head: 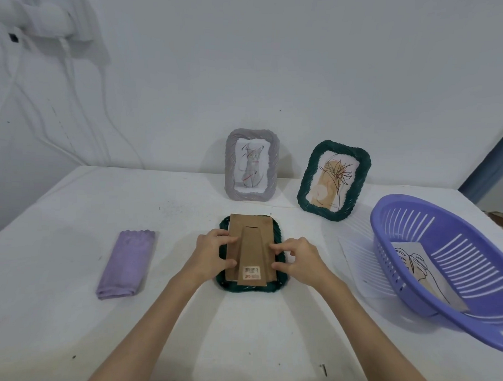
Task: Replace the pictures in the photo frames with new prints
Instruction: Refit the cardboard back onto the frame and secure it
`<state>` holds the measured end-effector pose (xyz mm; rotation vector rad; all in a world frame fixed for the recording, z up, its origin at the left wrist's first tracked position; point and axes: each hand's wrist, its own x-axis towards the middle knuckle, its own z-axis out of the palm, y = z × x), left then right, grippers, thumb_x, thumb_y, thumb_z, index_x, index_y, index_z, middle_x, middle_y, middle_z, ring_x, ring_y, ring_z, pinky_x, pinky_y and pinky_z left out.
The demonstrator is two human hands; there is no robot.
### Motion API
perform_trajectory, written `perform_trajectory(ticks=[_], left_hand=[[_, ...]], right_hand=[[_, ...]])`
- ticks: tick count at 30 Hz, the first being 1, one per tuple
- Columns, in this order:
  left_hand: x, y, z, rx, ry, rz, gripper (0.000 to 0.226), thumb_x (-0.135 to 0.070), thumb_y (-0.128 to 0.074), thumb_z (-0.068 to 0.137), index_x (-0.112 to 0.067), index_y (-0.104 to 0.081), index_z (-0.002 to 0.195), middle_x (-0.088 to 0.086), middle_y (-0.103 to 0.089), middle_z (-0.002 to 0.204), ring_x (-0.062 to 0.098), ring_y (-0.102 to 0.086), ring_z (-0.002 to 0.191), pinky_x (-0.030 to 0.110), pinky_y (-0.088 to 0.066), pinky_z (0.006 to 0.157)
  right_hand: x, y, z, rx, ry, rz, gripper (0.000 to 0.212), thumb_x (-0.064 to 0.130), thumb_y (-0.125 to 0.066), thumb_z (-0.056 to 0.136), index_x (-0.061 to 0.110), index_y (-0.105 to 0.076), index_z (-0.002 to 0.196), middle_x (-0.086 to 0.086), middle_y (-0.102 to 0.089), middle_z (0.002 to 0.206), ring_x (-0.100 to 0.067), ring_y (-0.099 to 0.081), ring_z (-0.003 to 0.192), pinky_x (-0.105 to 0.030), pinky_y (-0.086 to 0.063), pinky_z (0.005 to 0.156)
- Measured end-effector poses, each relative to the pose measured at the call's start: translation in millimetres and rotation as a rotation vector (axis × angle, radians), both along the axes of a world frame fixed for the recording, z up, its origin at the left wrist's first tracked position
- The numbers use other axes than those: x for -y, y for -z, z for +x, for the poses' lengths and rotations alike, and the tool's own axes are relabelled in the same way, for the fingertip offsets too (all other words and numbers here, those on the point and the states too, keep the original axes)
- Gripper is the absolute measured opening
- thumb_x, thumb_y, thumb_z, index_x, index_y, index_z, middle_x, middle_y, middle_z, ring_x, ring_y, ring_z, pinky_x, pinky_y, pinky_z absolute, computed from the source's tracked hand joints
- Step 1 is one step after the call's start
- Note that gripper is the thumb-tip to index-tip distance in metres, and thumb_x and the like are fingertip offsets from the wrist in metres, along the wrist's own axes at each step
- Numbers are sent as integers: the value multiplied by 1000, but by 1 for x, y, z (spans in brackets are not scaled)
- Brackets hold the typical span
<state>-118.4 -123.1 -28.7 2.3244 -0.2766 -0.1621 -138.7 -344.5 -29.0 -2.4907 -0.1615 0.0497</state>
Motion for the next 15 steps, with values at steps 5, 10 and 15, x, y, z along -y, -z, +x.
perform_trajectory(ticks=[5,10,15], left_hand=[[-1,5,2,-24,14,36,57,-12,-74,75,-15,-53,128,6,-43,137,27,-34,129,40,-32,110],[-1,7,4,-18,34,134,55,-18,-70,79,-15,-50,130,2,-36,142,25,-26,131,29,-20,109],[-5,9,9,-51,61,119,56,-19,-73,76,-18,-51,128,-3,-34,148,23,-25,135,31,-18,111]], right_hand=[[-2,-2,-1,-9,-11,-62,41,29,-69,80,26,-60,121,3,-62,114,-16,-43,99,-41,-37,97],[-3,-5,2,-38,-33,-131,39,31,-66,83,26,-60,121,2,-56,124,-21,-44,113,-40,-34,99],[-3,-6,3,-46,-51,-169,39,32,-65,83,26,-59,121,4,-52,130,-20,-41,117,-39,-33,100]])
